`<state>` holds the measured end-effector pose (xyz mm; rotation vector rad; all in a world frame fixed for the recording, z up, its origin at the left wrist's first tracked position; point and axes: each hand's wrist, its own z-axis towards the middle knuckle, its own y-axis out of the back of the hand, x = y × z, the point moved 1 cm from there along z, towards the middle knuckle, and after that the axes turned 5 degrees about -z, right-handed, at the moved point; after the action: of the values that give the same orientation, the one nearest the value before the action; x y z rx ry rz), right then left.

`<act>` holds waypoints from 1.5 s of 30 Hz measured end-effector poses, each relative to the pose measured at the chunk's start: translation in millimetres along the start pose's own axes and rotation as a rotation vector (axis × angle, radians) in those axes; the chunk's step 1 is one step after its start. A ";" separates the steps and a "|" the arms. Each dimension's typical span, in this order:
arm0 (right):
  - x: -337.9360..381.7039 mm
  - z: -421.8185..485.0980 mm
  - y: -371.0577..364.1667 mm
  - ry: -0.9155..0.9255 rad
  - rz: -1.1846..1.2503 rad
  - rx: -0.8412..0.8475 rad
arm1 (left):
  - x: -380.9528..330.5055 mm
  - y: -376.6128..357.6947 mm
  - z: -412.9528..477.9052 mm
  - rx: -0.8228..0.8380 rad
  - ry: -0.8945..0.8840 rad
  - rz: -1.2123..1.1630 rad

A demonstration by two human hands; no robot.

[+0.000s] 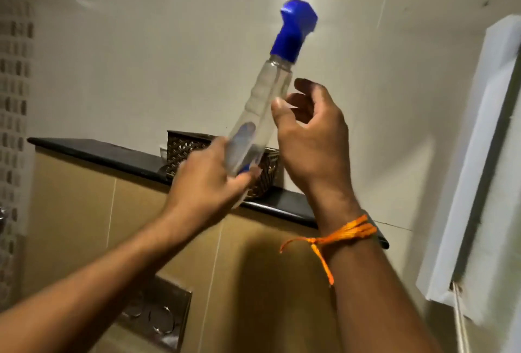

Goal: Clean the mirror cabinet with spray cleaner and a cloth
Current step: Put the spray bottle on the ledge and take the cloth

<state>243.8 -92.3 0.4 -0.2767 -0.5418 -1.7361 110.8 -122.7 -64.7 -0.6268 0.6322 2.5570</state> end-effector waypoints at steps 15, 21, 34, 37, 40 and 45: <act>-64.6 71.5 -68.1 -0.057 -0.352 0.218 | 50.8 -3.5 172.0 -0.009 0.238 -0.145; -97.6 71.2 -95.7 -0.149 -0.511 0.412 | 100.3 -24.5 167.0 0.039 0.318 0.167; -111.4 52.6 -107.5 -0.031 -0.660 0.328 | 103.7 -24.2 178.3 0.114 0.411 0.240; -112.0 52.8 -107.2 -0.018 -0.651 0.324 | 101.4 -21.6 179.4 0.127 0.471 0.177; -113.3 52.8 -106.9 -0.007 -0.652 0.321 | 100.0 -22.1 179.4 0.206 0.520 0.170; -113.1 53.9 -106.1 0.016 -0.674 0.336 | 98.7 -28.6 180.8 0.181 0.526 0.250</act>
<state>162.6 47.6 -27.5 0.1853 -0.9797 -2.2408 -12.0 22.9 18.7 -1.2379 1.1644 2.5152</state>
